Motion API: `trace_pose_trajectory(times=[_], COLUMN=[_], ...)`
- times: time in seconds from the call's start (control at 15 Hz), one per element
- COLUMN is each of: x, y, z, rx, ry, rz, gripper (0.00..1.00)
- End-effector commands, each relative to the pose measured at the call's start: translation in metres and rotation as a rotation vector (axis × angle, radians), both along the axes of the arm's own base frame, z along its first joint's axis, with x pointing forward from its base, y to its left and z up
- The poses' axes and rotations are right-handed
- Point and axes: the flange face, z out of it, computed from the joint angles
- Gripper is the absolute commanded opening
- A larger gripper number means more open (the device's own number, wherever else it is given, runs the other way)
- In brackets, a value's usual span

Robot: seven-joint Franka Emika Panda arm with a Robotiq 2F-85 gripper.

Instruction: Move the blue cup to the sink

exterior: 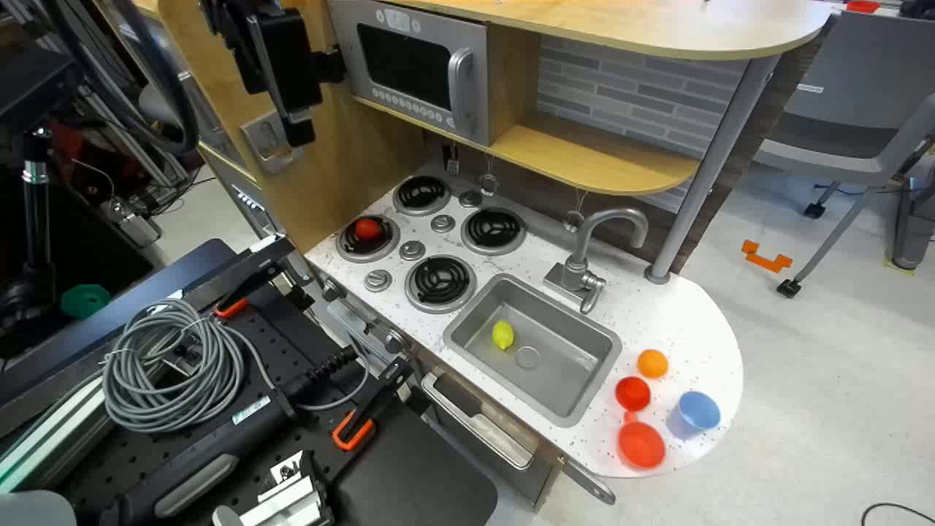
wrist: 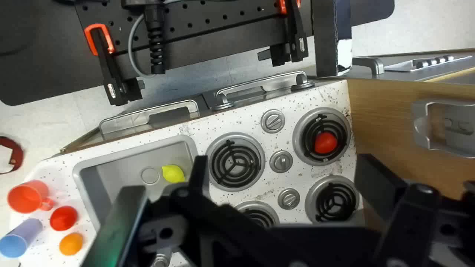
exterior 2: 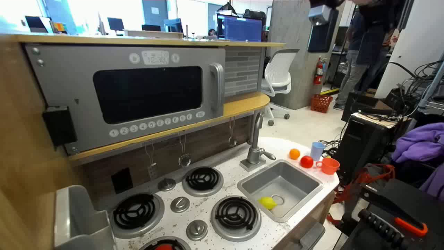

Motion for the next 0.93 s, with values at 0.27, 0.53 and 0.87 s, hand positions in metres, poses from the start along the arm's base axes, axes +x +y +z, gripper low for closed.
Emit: trace_pose_trajectory(times=[0.27, 0.53, 0.87], x=[0.0004, 0.0013, 0.0036], y=[-0.0001, -0.0002, -0.0024], z=[0.0007, 0.0012, 0.004], rx=[0.0, -0.003, -0.023], ry=[0.0, -0.013, -0.056], rz=[0.0, 0.005, -0.019], gripper=[1.0, 1.0, 1.0])
